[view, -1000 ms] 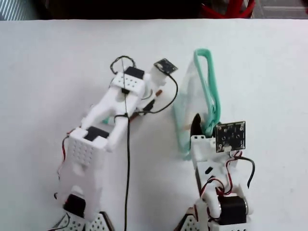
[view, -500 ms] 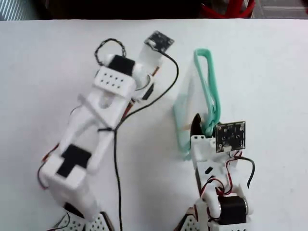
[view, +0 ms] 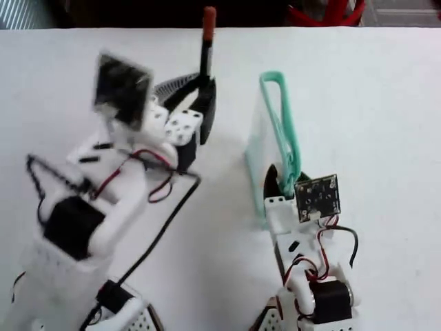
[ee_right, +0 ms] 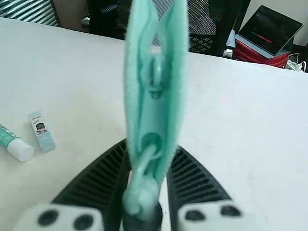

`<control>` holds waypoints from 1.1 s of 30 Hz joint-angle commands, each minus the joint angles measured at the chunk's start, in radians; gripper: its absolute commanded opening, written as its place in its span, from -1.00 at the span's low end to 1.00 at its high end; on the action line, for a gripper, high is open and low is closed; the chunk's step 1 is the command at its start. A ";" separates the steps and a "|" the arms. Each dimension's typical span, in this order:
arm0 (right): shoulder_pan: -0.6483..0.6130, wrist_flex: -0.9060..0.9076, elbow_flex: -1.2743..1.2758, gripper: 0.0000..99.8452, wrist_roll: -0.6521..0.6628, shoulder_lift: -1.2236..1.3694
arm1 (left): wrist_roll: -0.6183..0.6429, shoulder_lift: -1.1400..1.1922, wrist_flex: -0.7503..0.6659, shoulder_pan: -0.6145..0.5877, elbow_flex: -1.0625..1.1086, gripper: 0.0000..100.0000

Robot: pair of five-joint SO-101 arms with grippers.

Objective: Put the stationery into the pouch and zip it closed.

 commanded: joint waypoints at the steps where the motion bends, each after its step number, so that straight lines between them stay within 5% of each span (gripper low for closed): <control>1: -0.015 0.015 0.012 -0.96 0.014 0.002 | 0.020 -0.073 -0.100 0.077 0.005 -0.93; 15: -0.015 0.015 0.012 -0.96 0.015 0.002 | 0.018 -0.073 -0.311 0.177 0.058 -0.93; 24: -0.015 0.010 0.023 -0.96 0.015 0.002 | -0.028 0.022 -0.628 0.177 0.160 -0.94; 33: -0.015 0.008 0.023 -0.96 0.015 0.002 | -0.040 0.272 -0.658 0.206 0.041 -0.94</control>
